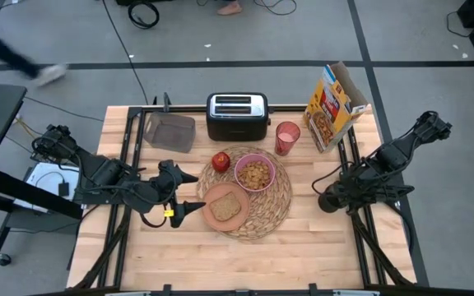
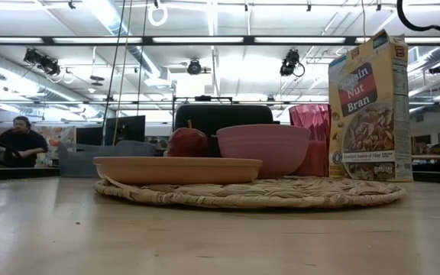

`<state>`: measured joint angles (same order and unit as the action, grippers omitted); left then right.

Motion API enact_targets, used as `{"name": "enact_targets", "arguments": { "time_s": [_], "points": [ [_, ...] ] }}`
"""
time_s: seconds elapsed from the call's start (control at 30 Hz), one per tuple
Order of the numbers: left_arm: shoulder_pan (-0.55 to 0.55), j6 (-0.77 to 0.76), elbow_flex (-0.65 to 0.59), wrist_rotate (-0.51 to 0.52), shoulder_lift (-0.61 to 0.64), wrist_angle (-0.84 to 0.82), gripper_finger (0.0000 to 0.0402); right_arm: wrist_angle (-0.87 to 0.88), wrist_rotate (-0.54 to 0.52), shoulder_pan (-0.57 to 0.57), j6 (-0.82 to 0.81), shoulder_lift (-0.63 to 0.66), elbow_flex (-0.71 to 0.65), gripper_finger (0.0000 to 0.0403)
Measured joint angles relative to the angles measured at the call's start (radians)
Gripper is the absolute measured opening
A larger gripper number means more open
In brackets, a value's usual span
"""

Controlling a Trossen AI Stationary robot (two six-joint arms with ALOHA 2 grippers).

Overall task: Arrange a breakfast setting
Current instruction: Put the black spoon to the right of the pink bowl on the brown placemat

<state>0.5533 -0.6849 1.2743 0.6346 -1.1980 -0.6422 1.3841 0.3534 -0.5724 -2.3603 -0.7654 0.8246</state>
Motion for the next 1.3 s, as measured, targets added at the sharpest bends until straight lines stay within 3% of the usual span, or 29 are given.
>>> {"name": "enact_targets", "arguments": {
  "time_s": [0.47,0.83,1.07,1.3],
  "points": [
    [0.000,0.000,0.000,0.000,0.000,0.000,0.0389,0.185,-0.048,0.000,0.015,-0.021,0.216,0.0007],
    [0.000,0.024,0.000,-0.016,0.000,-0.003,0.0389,0.188,-0.037,-0.001,0.058,-0.065,0.409,0.0007],
    [-0.006,0.060,0.000,-0.138,0.000,-0.005,0.0389,0.187,0.011,-0.001,0.186,-0.163,0.530,0.0007],
    [-0.095,0.087,0.000,-0.415,-0.010,0.096,0.0389,0.116,0.006,0.000,0.506,-0.346,0.671,0.0004]
  ]
}}
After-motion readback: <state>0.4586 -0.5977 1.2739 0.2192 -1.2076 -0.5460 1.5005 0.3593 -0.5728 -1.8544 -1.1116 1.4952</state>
